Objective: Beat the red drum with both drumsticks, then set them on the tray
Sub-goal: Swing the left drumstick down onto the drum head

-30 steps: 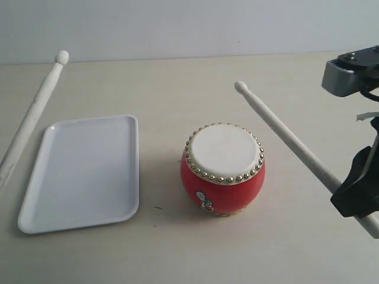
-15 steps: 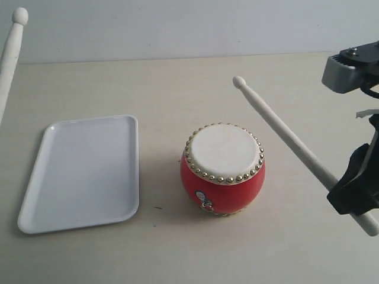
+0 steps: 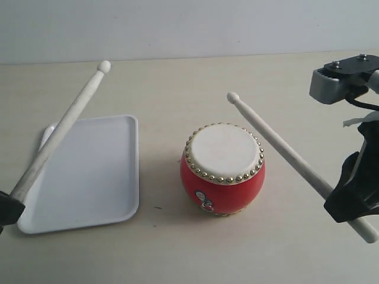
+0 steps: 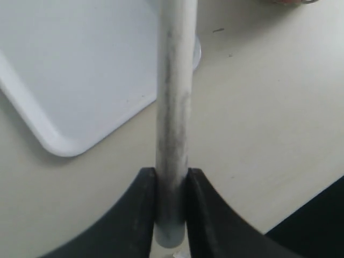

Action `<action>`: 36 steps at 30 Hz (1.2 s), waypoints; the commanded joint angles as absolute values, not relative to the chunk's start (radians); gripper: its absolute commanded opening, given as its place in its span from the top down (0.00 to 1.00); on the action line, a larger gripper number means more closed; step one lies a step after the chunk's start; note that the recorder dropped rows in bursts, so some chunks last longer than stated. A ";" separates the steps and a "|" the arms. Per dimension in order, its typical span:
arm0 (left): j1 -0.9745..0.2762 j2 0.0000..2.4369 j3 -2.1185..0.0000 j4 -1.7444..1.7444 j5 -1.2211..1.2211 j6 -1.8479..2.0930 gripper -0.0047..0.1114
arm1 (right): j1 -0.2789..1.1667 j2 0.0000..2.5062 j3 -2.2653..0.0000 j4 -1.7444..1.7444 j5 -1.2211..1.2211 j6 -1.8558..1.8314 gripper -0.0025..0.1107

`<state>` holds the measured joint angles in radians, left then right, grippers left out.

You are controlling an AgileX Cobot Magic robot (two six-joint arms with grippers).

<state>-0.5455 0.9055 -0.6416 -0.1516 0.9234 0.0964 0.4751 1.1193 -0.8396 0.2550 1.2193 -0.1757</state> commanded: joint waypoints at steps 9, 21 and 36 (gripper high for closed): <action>-0.551 0.942 -0.709 -0.191 0.924 0.157 0.96 | 0.478 1.041 -0.719 0.227 1.221 -0.155 0.98; -0.551 0.943 -0.709 -0.236 0.917 0.164 0.96 | 0.478 1.268 -0.698 0.222 1.221 -0.155 0.98; -0.703 1.300 -0.964 -0.222 1.120 0.372 0.96 | 0.478 0.941 -0.855 0.153 1.221 -0.101 0.98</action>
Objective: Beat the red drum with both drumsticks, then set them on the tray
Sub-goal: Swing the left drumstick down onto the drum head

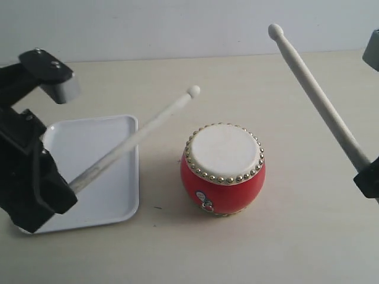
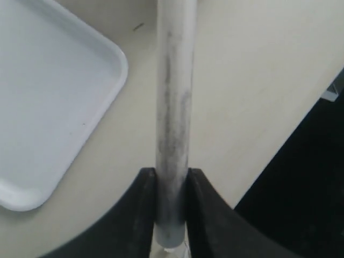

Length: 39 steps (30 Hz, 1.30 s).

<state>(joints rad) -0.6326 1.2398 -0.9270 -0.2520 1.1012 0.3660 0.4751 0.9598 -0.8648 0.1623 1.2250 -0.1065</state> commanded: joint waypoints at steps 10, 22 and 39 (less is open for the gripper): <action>-0.734 1.347 -1.012 -0.203 1.106 0.313 0.96 | 0.478 0.933 -0.855 0.162 1.221 -0.101 0.98; -0.779 1.585 -1.005 -0.274 1.111 0.321 0.96 | 0.478 0.933 -0.855 0.185 1.221 -0.079 0.98; -0.779 1.207 -1.055 -0.222 1.155 0.196 0.96 | 0.478 1.223 -0.918 0.222 1.221 -0.163 0.98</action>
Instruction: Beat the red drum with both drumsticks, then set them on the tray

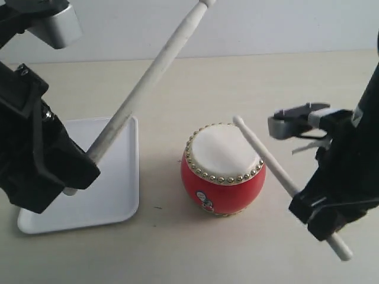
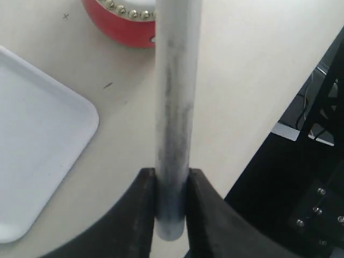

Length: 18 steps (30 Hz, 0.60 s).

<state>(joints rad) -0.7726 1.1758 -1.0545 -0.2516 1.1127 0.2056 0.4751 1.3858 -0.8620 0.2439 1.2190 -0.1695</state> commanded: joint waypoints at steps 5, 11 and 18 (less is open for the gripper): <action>-0.779 1.477 -1.022 -0.227 1.114 0.247 0.96 | 0.478 0.927 -0.964 0.187 1.221 -0.074 0.98; -0.779 1.771 -1.026 -0.219 1.173 0.329 0.96 | 0.478 0.853 -0.964 0.197 1.221 -0.040 0.98; -0.777 1.600 -1.049 -0.240 1.180 0.297 0.96 | 0.478 0.929 -0.954 0.249 1.221 -0.077 0.98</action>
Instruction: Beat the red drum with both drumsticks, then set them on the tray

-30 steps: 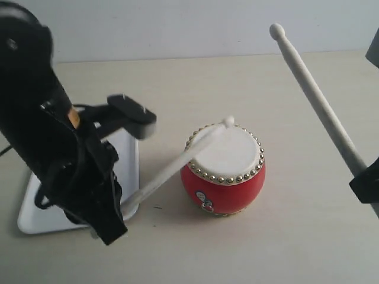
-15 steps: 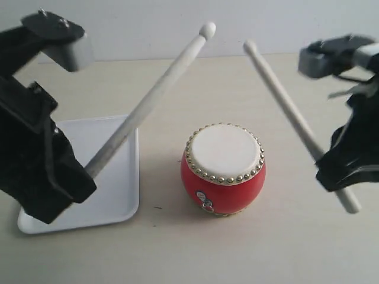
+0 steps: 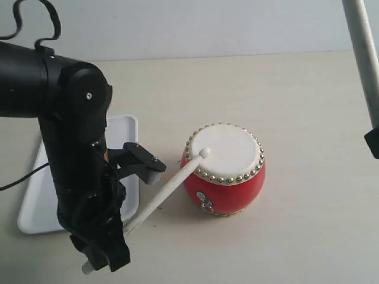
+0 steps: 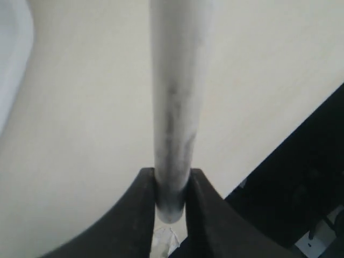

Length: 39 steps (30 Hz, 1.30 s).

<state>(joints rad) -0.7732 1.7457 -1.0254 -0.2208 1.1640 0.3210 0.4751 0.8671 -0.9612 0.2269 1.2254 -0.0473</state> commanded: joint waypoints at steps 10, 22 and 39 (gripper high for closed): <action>-0.777 1.146 -1.082 -0.251 1.182 0.177 0.96 | 0.478 1.371 -0.790 0.255 1.221 -0.198 0.98; -0.777 1.093 -1.082 -0.208 1.195 0.174 0.96 | 0.478 1.408 -0.838 0.308 1.221 -0.235 0.98; -0.777 1.525 -1.082 -0.201 1.199 0.289 0.96 | 0.478 1.043 -0.763 0.258 1.221 -0.112 0.98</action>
<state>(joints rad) -0.7732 1.4162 -1.0786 -0.2025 1.1975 0.2443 0.4751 1.1473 -0.7558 0.2629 1.2159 -0.1444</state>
